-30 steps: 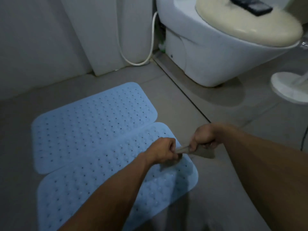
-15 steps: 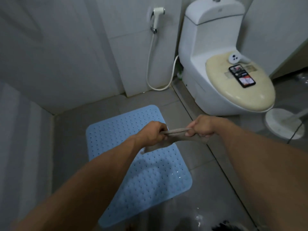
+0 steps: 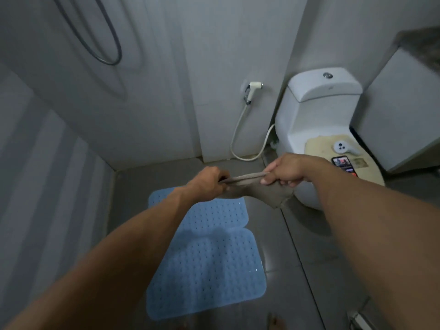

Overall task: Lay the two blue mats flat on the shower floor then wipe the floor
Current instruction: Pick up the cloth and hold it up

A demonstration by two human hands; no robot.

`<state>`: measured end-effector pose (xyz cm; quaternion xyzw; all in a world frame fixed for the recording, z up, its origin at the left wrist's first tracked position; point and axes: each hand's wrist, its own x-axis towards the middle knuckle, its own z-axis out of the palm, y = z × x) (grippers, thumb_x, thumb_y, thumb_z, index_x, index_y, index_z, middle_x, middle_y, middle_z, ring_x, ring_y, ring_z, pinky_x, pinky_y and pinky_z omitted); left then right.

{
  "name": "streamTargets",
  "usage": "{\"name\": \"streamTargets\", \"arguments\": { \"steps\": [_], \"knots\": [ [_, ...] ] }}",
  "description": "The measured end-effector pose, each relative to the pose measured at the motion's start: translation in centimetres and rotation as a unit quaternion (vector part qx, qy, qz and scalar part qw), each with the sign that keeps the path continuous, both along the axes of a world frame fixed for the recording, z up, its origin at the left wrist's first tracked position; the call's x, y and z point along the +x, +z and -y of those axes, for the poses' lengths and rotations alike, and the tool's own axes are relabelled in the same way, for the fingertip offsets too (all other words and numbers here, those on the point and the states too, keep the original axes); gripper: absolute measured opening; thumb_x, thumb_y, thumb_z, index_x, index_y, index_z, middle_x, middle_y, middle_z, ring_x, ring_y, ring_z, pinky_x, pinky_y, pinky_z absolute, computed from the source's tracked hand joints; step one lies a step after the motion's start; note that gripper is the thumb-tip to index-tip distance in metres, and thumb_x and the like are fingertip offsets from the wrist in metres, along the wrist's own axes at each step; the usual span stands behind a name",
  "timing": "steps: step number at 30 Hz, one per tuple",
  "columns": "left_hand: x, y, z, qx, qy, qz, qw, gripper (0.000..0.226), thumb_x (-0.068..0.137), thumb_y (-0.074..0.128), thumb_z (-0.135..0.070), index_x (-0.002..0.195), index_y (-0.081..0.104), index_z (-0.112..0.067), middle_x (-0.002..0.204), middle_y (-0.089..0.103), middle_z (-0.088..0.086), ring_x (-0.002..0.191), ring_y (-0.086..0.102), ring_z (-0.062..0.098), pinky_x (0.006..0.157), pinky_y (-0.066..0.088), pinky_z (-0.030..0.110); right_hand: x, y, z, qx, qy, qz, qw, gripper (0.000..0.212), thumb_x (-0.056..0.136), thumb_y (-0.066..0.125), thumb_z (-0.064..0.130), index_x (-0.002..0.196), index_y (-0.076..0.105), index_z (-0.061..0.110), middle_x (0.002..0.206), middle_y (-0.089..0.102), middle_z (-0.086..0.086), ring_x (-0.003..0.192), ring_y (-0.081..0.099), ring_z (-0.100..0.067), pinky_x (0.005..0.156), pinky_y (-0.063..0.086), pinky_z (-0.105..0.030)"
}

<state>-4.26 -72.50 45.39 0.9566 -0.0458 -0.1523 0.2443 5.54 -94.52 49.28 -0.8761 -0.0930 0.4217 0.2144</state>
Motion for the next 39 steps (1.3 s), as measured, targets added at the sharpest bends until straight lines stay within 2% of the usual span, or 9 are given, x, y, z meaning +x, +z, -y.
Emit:
{"name": "streamTargets", "arguments": {
  "steps": [5,9,13,18,23,30,33,36,39],
  "knots": [
    [0.0,5.5,0.2,0.007,0.095,0.024,0.995,0.016,0.086,0.065,-0.014,0.075,0.057,-0.023,0.062,0.051,-0.012,0.068,0.052,0.015,0.063,0.034,0.024,2.8,3.6,-0.2,0.074,0.026,0.036,0.996,0.018,0.083,0.08,0.023,0.101,0.075,0.023,0.068,0.061,-0.002,0.057,0.049,-0.014,0.054,0.043,-0.025],
    [-1.3,9.7,0.5,0.017,0.163,0.045,0.985,0.001,0.084,0.066,-0.015,0.084,0.065,-0.015,0.073,0.061,-0.004,0.074,0.058,0.016,0.064,0.039,0.025,3.5,7.1,-1.2,0.105,0.071,0.076,0.989,0.013,0.08,0.082,0.024,0.093,0.078,0.025,0.078,0.069,-0.004,0.064,0.053,-0.016,0.066,0.046,-0.028],
    [-4.2,13.8,-0.1,0.035,0.207,0.049,0.977,0.015,0.083,0.064,-0.011,0.097,0.065,-0.018,0.078,0.059,-0.005,0.076,0.056,0.014,0.066,0.039,0.025,2.6,10.5,-3.7,0.131,0.124,0.097,0.979,0.007,0.079,0.082,0.021,0.082,0.076,0.023,0.076,0.07,-0.001,0.066,0.056,-0.014,0.061,0.046,-0.023],
    [-9.5,17.4,-2.2,0.059,0.259,0.012,0.964,0.037,0.081,0.055,-0.006,0.115,0.062,-0.02,0.083,0.06,0.0,0.079,0.057,0.019,0.069,0.04,0.023,-1.0,14.5,-8.8,0.153,0.203,0.122,0.96,0.015,0.082,0.08,0.021,0.097,0.077,0.017,0.077,0.07,0.004,0.068,0.059,-0.009,0.059,0.044,-0.02],
    [-16.4,20.7,-5.3,0.084,0.302,-0.005,0.95,0.02,0.085,0.053,-0.016,0.098,0.065,-0.024,0.087,0.059,-0.003,0.082,0.056,0.018,0.068,0.038,0.023,-6.1,17.8,-15.4,0.183,0.268,0.137,0.936,0.024,0.084,0.079,0.018,0.107,0.073,0.018,0.076,0.065,0.004,0.067,0.058,-0.008,0.061,0.047,-0.022],
    [-28.9,25.8,-10.0,0.094,0.413,0.001,0.906,0.023,0.089,0.052,-0.017,0.103,0.067,-0.028,0.096,0.064,-0.005,0.092,0.062,0.016,0.075,0.047,0.028,-16.2,21.0,-23.4,0.254,0.339,0.141,0.895,0.026,0.084,0.076,0.012,0.102,0.062,0.025,0.099,0.066,-0.009,0.081,0.061,-0.02,0.077,0.053,-0.04],
    [-34.0,27.7,-10.9,0.086,0.456,0.024,0.885,0.025,0.092,0.053,-0.017,0.11,0.067,-0.027,0.099,0.066,-0.004,0.09,0.062,0.014,0.072,0.044,0.024,-20.7,22.3,-25.8,0.292,0.366,0.146,0.871,0.018,0.088,0.068,0.005,0.091,0.068,0.023,0.092,0.068,-0.011,0.081,0.062,-0.023,0.069,0.049,-0.034],
    [-38.7,28.8,-10.8,0.091,0.508,0.073,0.853,0.025,0.091,0.056,-0.016,0.113,0.064,-0.026,0.1,0.066,-0.002,0.087,0.061,0.014,0.07,0.043,0.023,-24.8,23.2,-28.0,0.325,0.387,0.157,0.848,0.029,0.09,0.06,0.003,0.077,0.076,0.023,0.083,0.072,-0.007,0.078,0.062,-0.021,0.065,0.049,-0.03],
    [-43.0,29.7,-10.5,0.103,0.552,0.101,0.821,0.026,0.089,0.059,-0.014,0.112,0.061,-0.026,0.098,0.065,0.0,0.086,0.061,0.018,0.07,0.045,0.025,-28.8,24.6,-29.8,0.335,0.422,0.154,0.828,0.033,0.093,0.057,0.005,0.084,0.081,0.027,0.089,0.074,0.001,0.086,0.065,-0.016,0.069,0.05,-0.025]
  ]
}}
